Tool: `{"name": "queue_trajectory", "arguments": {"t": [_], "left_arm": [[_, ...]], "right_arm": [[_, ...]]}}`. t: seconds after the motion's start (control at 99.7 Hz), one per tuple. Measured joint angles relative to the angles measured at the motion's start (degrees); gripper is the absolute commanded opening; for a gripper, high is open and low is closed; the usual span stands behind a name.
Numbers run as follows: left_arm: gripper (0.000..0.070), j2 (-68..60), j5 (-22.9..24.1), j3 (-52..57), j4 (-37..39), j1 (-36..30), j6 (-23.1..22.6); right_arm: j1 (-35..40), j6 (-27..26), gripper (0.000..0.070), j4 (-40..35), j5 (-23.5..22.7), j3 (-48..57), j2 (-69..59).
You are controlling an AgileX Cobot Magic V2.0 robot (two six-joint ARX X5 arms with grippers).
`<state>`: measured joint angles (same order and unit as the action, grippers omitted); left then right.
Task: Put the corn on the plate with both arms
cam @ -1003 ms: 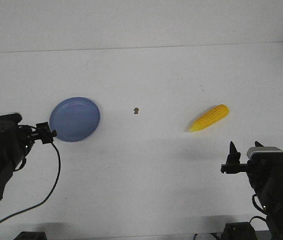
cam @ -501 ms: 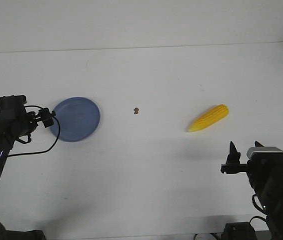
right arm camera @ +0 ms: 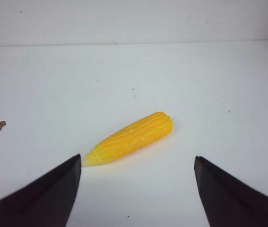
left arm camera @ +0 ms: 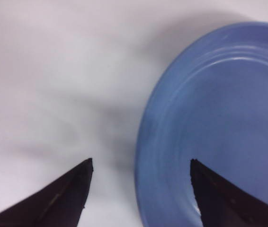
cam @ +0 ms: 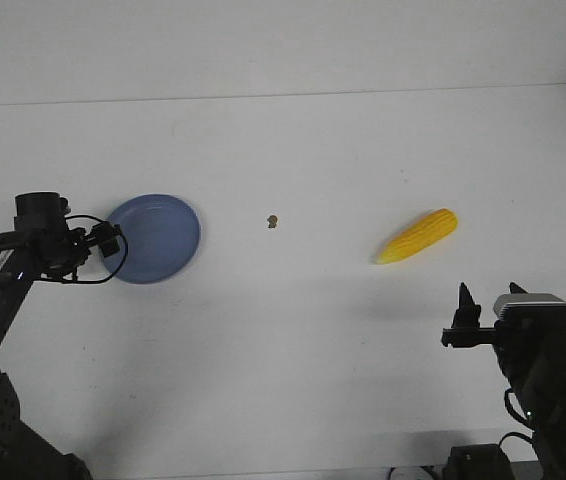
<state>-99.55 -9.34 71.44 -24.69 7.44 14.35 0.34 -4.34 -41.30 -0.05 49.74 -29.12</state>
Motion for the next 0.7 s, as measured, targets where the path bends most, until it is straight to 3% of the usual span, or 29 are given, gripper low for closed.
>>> {"name": "queue_trajectory", "arguments": {"t": [0.281, 0.391, 0.702], "left_arm": [[0.0413, -1.7, 0.0, 0.0, 0.9, 0.0, 0.2], [0.0362, -1.9, 0.0, 0.0, 1.1, 0.0, 0.2], [0.0337, -2.5, -2.6, 0.0, 2.5, -0.1, 0.2]], "right_arm": [[0.0, 0.0, 0.0502, 0.0, 0.0, 0.0, 0.0], [0.0, 0.0, 0.0502, 0.0, 0.0, 0.0, 0.0], [0.0, 0.0, 0.0502, 0.0, 0.0, 0.0, 0.0]]}}
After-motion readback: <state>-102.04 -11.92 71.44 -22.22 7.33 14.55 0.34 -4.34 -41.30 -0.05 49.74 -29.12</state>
